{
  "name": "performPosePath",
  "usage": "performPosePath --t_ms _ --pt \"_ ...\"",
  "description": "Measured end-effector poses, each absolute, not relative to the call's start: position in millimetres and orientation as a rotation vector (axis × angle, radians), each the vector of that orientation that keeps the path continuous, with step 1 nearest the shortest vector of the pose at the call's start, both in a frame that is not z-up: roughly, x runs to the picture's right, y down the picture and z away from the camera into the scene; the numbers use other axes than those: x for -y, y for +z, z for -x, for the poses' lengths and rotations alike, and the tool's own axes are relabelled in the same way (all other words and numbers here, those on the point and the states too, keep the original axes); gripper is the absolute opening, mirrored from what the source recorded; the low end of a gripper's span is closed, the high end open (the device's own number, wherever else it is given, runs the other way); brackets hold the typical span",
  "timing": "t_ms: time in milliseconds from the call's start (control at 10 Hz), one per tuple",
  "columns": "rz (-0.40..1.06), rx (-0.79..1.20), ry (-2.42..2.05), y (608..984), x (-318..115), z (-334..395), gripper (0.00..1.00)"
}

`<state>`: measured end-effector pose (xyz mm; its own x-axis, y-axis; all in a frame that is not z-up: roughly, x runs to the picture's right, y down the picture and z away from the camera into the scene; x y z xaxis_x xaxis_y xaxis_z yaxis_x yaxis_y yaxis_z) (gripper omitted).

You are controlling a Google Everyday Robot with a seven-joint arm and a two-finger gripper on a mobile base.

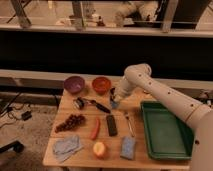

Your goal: Stack cups on top of each other

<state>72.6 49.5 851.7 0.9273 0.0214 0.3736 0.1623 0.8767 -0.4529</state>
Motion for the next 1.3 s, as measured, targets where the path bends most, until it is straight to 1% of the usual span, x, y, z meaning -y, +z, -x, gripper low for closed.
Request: performPosePath --t_ms 100,200,300,500,600,700,1300 --pt "0.499 0.380 -0.075 851.8 -49.6 -72.8 0.33" --pt "0.500 0.380 -0.075 851.8 -49.6 -72.9 0.45" --pt "0.500 0.380 -0.075 851.9 -49.6 -73.0 0.53" --pt "0.500 0.380 -0.075 851.9 -49.6 -73.0 0.73" --pt "0.499 0.380 -0.075 851.9 -49.6 -73.0 0.79" --pt "0.499 0.380 -0.075 851.9 -49.5 -73.1 0.80" --pt "0.499 0.380 -0.075 851.9 -49.5 -73.0 0.80"
